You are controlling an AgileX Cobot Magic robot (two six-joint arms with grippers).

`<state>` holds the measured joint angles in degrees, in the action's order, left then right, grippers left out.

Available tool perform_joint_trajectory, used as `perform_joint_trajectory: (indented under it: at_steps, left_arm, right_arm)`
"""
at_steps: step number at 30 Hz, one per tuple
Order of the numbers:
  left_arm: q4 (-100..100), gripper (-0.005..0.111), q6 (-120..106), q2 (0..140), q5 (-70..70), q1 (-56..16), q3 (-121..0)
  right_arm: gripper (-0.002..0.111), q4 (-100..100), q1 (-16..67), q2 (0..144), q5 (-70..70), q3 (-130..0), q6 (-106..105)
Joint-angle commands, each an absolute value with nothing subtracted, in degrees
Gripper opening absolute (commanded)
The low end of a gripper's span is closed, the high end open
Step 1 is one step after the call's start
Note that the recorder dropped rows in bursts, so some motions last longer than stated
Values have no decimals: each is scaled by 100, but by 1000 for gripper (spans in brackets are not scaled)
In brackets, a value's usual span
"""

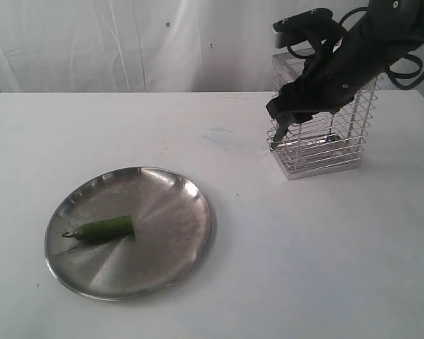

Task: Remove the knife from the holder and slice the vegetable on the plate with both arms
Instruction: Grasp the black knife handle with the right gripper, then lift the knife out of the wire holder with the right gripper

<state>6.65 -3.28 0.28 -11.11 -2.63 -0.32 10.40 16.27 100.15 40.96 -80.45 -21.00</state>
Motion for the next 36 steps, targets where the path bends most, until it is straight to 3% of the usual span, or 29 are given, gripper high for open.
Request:
perform_joint_trajectory:
  at_steps: [1,11,15,19,36]
  left_arm:
    - [692,0,-285,0,-1122,-234,0]
    - [692,0,-285,0,-1122,-234,0]
    - [692,0,-285,0,-1122,-234,0]
    - [692,0,-285,0,-1122,-234,0]
    - [692,0,-285,0,-1122,-234,0]
  right_arm:
    - [53,1068,1660,10021,3841,-8092,-2078]
    - [46,1068,1660,10142,3803,-8092,-2078]
    - [22,1068,1660,10154,3722,-8116,-2078]
    - [10,1068,1660,10154,3705,-8140,-2078]
    - [0,1021,1660,9183,4701,-8404,-2030]
